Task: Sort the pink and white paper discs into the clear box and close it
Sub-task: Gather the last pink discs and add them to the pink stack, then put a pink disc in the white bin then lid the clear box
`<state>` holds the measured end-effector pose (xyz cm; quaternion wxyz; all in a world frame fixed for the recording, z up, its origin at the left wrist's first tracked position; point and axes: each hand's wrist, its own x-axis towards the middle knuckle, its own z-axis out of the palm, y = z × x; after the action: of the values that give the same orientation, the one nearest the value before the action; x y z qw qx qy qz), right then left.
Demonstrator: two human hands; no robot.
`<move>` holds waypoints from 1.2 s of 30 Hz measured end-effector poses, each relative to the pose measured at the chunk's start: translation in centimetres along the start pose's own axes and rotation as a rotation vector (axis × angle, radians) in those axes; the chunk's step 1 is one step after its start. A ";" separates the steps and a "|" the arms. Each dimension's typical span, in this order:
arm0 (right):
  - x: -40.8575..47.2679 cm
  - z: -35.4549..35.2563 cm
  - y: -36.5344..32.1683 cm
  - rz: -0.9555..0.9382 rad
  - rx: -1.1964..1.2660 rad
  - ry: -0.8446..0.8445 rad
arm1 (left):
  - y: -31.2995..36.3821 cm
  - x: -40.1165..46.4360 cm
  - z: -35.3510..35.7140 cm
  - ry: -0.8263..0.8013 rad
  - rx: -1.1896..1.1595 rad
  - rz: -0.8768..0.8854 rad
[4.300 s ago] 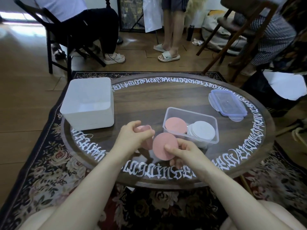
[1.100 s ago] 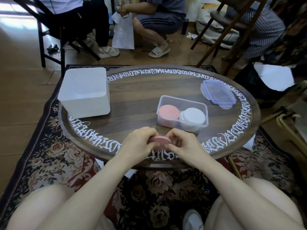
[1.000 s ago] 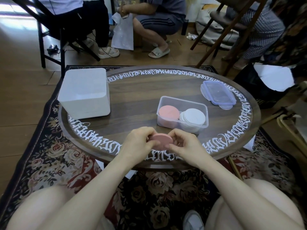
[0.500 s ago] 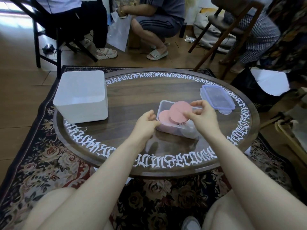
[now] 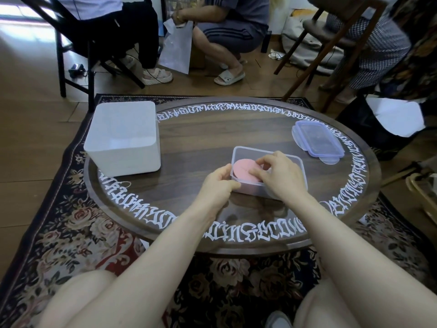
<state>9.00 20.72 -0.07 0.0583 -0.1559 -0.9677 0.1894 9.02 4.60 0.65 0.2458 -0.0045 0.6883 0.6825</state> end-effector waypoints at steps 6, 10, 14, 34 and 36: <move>-2.8 -2.0 -0.2 -0.094 0.037 0.106 | -0.7 -0.2 -0.1 0.038 0.232 0.201; -4.8 -3.9 1.6 -0.035 -0.093 -0.027 | -1.6 0.6 -1.0 0.097 0.838 0.397; -4.2 -4.4 3.6 0.014 -0.055 -0.057 | -2.1 0.4 -1.0 0.169 0.942 0.488; -2.0 -1.6 3.3 -0.071 -0.017 0.182 | 2.3 0.2 -14.9 0.807 1.263 0.322; -2.1 -1.3 2.9 -0.077 -0.011 0.181 | 2.3 0.1 -15.5 0.798 1.173 0.349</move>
<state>12.06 23.08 -0.12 0.1518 -0.1353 -0.9648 0.1667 2.95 -9.81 1.98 -0.1740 -0.0106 0.9687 0.1770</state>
